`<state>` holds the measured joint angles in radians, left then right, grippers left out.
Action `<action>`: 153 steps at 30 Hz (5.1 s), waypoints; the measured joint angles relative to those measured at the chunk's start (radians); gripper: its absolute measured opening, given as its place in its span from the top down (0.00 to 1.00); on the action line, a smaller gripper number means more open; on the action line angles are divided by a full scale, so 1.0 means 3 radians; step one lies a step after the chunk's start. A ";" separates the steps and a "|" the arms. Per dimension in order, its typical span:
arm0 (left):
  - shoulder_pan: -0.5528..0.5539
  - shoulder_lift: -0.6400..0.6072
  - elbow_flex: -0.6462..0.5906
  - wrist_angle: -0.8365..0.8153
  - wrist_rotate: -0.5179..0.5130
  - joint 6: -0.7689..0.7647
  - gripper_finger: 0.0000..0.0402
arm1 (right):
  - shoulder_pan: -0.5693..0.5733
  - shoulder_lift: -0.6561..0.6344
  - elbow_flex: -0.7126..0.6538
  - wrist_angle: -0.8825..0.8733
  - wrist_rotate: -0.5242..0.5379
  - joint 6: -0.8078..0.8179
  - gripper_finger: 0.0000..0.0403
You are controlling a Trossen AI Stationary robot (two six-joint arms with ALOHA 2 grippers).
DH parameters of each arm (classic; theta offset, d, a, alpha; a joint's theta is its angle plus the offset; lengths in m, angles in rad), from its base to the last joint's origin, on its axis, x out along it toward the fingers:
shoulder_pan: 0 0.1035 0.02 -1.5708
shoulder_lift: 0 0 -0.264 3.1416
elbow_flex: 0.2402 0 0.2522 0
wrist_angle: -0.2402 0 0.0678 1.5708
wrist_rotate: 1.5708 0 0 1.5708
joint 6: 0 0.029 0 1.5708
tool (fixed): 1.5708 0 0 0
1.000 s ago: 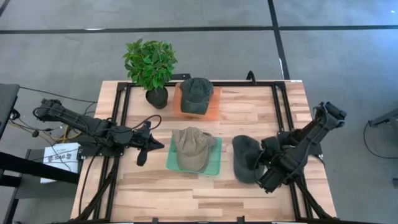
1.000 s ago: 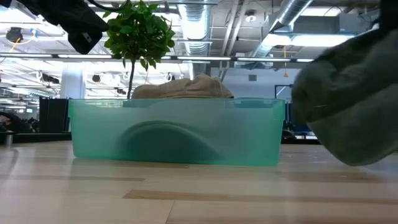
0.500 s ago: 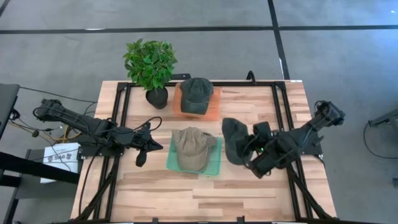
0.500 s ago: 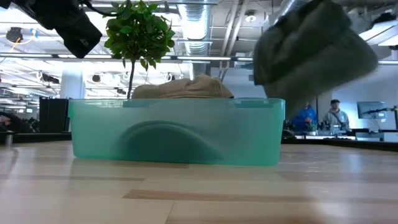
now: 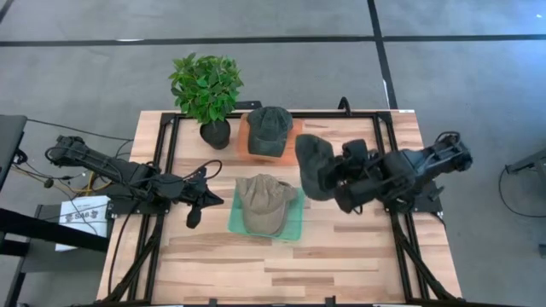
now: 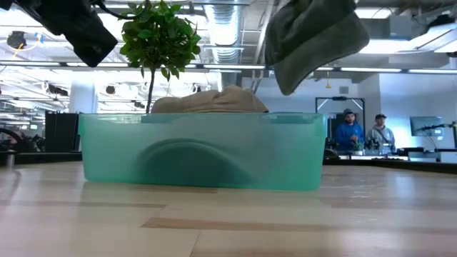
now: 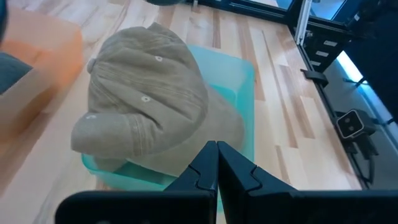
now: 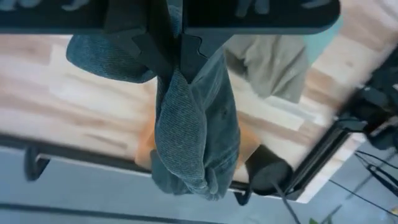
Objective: Pick & Place hat
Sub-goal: Put the black cap into the orange bin, then return to Home Position
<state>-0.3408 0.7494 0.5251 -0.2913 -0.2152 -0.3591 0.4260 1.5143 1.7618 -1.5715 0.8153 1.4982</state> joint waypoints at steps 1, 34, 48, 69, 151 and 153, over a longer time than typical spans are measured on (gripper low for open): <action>0.0000 0.0000 0.0000 0.0000 -0.0003 0.0034 1.00 | -0.0058 0.0000 0.0017 0.0001 -0.0008 -0.0102 1.00; 0.1392 -0.0001 0.0000 0.0144 0.0109 0.0394 1.00 | -0.2938 0.0006 -0.0234 0.2529 -0.2140 -0.4359 1.00; 0.1394 -0.0001 0.0000 0.0188 0.0048 0.0253 1.00 | -0.2842 0.0229 -0.1216 0.4538 -0.2631 -0.4392 1.00; 0.1389 -0.0001 0.0000 0.0203 0.0089 -0.0122 1.00 | -0.2781 0.0913 -0.1633 0.4616 -0.2292 -0.4227 1.00; 0.0632 -0.0858 -0.1171 0.1539 0.0037 0.0669 1.00 | -0.1980 -0.0535 -0.1626 0.2717 -0.2715 -0.4461 1.00; 0.0692 -0.0993 -0.1333 0.1661 0.0202 0.0699 1.00 | -0.1856 -0.0578 -0.1626 0.2717 -0.2702 -0.4332 1.00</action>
<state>-0.1334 0.4516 0.1253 0.2070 -0.1546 -0.1494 -0.1308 1.3410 1.2739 -0.7565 0.0046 0.1985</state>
